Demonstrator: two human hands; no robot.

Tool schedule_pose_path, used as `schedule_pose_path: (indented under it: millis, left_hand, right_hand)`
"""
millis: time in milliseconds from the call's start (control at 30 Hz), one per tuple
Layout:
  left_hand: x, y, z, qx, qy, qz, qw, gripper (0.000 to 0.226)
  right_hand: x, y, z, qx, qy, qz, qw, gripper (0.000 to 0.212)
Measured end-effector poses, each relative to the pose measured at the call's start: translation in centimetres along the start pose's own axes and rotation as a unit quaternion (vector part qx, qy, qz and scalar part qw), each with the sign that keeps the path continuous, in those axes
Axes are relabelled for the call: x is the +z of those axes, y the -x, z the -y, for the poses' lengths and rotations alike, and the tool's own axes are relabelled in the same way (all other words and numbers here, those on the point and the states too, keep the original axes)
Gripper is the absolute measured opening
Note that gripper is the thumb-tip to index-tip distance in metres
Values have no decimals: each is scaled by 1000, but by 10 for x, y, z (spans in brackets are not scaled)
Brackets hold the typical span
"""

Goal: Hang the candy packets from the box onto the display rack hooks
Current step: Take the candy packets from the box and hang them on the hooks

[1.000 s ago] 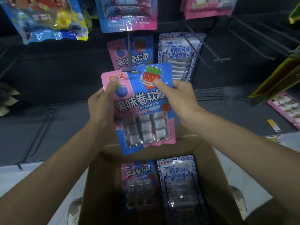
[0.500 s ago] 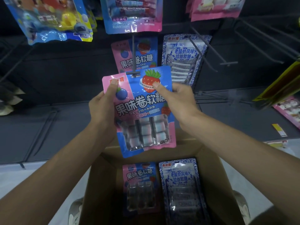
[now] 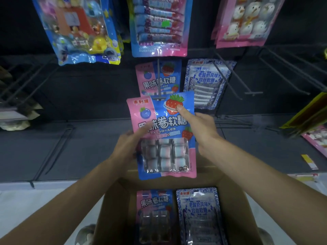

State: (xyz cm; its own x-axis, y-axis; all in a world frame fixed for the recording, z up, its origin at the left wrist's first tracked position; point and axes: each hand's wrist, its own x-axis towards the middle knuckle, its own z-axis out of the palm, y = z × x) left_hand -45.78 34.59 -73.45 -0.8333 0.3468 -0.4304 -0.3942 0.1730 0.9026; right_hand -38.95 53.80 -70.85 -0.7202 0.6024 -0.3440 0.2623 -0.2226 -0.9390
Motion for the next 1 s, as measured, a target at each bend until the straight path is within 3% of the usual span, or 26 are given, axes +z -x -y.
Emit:
schedule_pose_path:
  millis: [167, 267, 300, 567, 600, 667, 733, 900, 1000]
  left_hand:
    - [-10, 5, 33, -46, -55, 80, 994, 41]
    - [-11, 5, 35, -32, -31, 72, 996, 34]
    - [-10, 7, 34, -31, -13, 72, 997, 36]
    - [4, 10, 16, -23, 82, 23, 996, 33]
    - [4, 8, 15, -17, 87, 10, 996, 35]
    - [2, 3, 13, -1, 81, -5, 997, 46]
    - [3, 0, 11, 14, 66, -16, 998, 44]
    - [5, 1, 13, 103, -8, -73, 992, 37]
    - [4, 7, 19, 105, -20, -72, 992, 43]
  right_hand:
    - [-3, 3, 2, 16, 9, -4, 1000, 79]
    - [-9, 11, 2, 47, 9, 49, 998, 34]
    - [-12, 15, 0, 59, 18, 65, 996, 33]
    - [-25, 22, -35, 95, 116, 95, 984, 102]
    - [-25, 25, -34, 96, 115, 99, 984, 100]
    - [-26, 37, -25, 87, 113, 94, 985, 69]
    - [-27, 41, -21, 70, 104, 83, 989, 44]
    - [-20, 38, -19, 45, 79, 34, 995, 42]
    - [-13, 32, -24, 28, 94, 8, 995, 46]
